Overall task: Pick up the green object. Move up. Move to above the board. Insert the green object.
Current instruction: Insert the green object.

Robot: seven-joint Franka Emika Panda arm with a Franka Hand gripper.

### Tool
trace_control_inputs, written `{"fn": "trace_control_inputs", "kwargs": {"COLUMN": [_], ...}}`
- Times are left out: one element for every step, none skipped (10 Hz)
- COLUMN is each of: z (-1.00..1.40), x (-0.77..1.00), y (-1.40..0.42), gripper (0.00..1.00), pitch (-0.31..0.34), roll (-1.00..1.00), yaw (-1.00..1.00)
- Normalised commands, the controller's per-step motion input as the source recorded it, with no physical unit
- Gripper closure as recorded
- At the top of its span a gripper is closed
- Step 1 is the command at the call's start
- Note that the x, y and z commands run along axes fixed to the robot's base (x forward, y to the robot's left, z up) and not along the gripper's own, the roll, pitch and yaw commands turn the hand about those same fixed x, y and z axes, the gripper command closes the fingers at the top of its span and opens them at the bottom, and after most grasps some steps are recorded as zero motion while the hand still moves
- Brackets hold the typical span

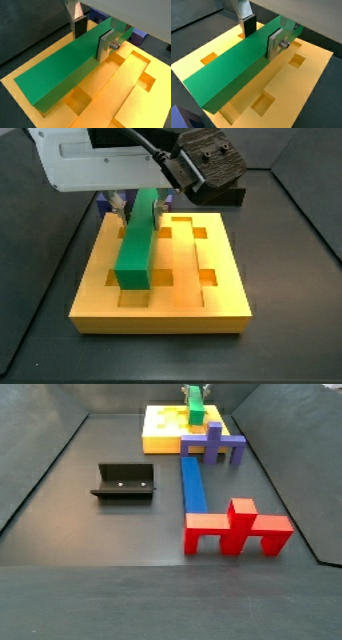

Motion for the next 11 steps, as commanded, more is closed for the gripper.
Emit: {"fn": "trace_control_inputs", "kwargs": {"z": [-0.09, -0.17, -0.24, -0.27, -0.32, -0.40, -0.38, -0.31, -0.20, -0.17, -0.25], "x": [0.00, 0.00, 0.00, 0.00, 0.08, 0.15, 0.09, 0.07, 0.02, 0.00, 0.06], "y": [-0.13, -0.18, -0.16, -0.07, -0.01, -0.02, -0.03, -0.05, -0.09, -0.10, -0.18], "gripper": [1.00, 1.00, 1.00, 1.00, 1.00, 1.00, 1.00, 1.00, 1.00, 1.00, 1.00], "pitch": [0.000, 0.000, 0.000, 0.000, 0.000, 0.041, 0.011, 0.027, 0.011, 0.000, 0.003], "roll": [0.29, 0.38, 0.38, 0.35, 0.32, 0.25, 0.14, 0.04, 0.07, 0.08, 0.08], "yaw": [0.00, 0.07, 0.23, 0.17, 0.01, 0.00, 0.00, 0.00, 0.00, 0.00, 0.00]}}
